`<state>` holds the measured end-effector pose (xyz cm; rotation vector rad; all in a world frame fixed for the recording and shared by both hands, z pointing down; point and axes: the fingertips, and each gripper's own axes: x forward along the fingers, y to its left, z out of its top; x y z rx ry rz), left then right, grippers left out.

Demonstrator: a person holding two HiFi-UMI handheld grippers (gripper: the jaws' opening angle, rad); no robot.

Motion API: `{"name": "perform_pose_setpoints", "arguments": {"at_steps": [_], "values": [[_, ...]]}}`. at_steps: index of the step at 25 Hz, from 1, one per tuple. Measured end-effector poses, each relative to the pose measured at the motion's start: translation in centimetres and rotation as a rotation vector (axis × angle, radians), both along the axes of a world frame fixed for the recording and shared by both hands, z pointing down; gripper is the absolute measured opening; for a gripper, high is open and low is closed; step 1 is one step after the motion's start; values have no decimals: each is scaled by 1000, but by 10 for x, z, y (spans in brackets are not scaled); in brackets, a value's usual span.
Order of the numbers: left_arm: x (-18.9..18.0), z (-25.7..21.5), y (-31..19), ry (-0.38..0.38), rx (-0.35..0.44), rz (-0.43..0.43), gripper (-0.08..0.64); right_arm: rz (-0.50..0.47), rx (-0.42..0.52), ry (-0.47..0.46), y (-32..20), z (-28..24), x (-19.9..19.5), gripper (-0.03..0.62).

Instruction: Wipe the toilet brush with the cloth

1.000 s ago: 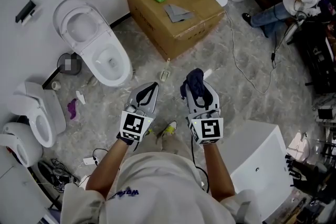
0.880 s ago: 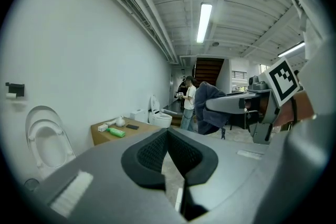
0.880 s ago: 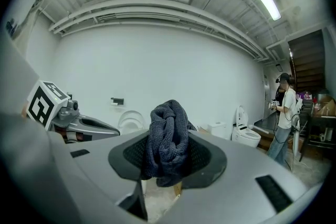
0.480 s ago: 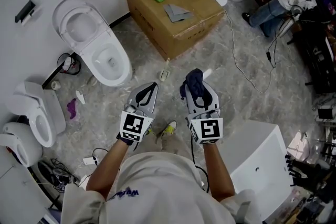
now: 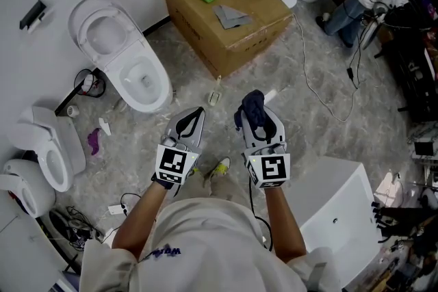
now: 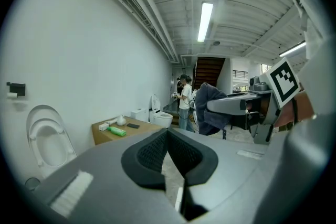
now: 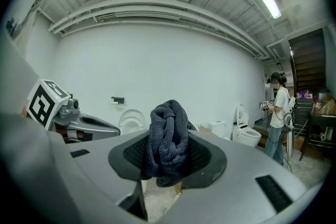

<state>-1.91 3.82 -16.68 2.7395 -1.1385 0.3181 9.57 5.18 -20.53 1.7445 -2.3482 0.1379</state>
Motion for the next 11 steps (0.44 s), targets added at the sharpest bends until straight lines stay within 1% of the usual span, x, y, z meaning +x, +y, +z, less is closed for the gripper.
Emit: {"name": "perform_pose_setpoints", "arguments": {"at_steps": [7, 11], "values": [[0, 2, 3, -2, -5, 6, 0, -2, -12, 8, 1, 3, 0, 149], [-9, 4, 5, -15, -8, 4, 0, -3, -18, 10, 3, 6, -3, 149]]}}
